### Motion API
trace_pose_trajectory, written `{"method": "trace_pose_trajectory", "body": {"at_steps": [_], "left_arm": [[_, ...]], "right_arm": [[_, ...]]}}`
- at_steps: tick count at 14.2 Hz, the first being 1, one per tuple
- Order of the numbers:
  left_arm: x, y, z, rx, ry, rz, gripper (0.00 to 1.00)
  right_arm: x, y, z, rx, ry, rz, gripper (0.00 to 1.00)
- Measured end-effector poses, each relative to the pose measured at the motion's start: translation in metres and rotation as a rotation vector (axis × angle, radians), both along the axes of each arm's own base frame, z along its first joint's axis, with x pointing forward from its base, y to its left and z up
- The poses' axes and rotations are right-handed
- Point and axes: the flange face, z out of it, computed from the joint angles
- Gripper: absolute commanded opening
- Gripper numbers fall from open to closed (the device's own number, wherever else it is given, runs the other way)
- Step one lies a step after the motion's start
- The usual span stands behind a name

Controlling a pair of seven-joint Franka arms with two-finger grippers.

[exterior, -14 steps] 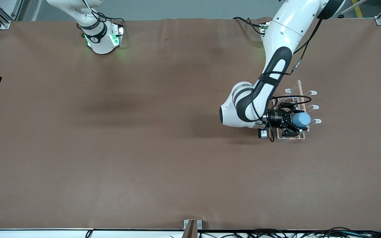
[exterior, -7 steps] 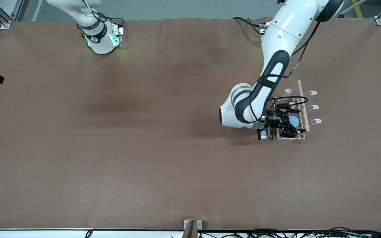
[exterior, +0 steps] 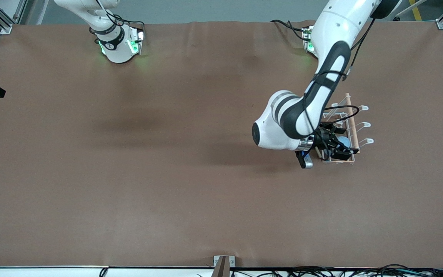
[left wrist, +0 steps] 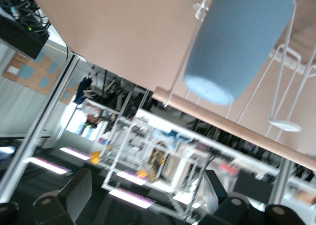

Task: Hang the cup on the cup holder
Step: 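Lower the cup onto a holder hook with the left gripper, then open the left gripper and lift away from the cup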

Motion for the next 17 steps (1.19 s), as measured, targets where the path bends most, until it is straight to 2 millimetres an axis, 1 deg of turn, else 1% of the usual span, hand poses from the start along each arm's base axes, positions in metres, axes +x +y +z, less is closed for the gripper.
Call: {"method": "trace_pose_trajectory", "body": {"at_steps": [2, 3, 6, 7, 9, 11, 12, 13, 14, 17], "left_arm": [[0.007, 0.0, 0.041, -0.112, -0.093, 0.086, 1.0], [0.011, 0.005, 0.062, -0.182, -0.142, 0.152, 1.0], [0.019, 0.034, 0.129, -0.429, -0.309, 0.389, 1.0], [0.019, 0.041, 0.149, -0.499, -0.363, 0.454, 1.0], [0.011, 0.047, 0.181, -0.595, -0.453, 0.582, 1.0], [0.001, 0.042, 0.213, -0.706, -0.555, 0.736, 1.0], [-0.004, 0.043, 0.23, -0.743, -0.599, 0.8, 1.0], [-0.009, 0.049, 0.247, -0.769, -0.634, 0.839, 1.0], [-0.012, 0.058, 0.264, -0.786, -0.665, 0.859, 1.0], [-0.016, 0.101, 0.311, -0.847, -0.764, 0.895, 1.0]], "right_arm": [[0.0, 0.0, 0.0, 0.0, 0.001, 0.001, 1.0], [0.0, 0.001, -0.001, 0.0, 0.001, 0.001, 1.0], [0.001, 0.001, -0.002, 0.0, 0.003, 0.001, 1.0], [0.001, 0.001, -0.002, 0.0, 0.003, 0.001, 1.0], [0.001, 0.001, -0.002, 0.0, 0.003, 0.001, 1.0], [0.001, 0.001, -0.002, 0.0, 0.003, 0.001, 1.0], [0.001, 0.001, -0.002, 0.0, 0.003, 0.001, 1.0], [0.002, 0.001, -0.002, 0.0, 0.003, 0.001, 1.0], [0.002, 0.001, -0.003, 0.0, 0.004, 0.001, 1.0], [0.002, 0.001, -0.004, 0.0, 0.005, 0.001, 1.0]]}}
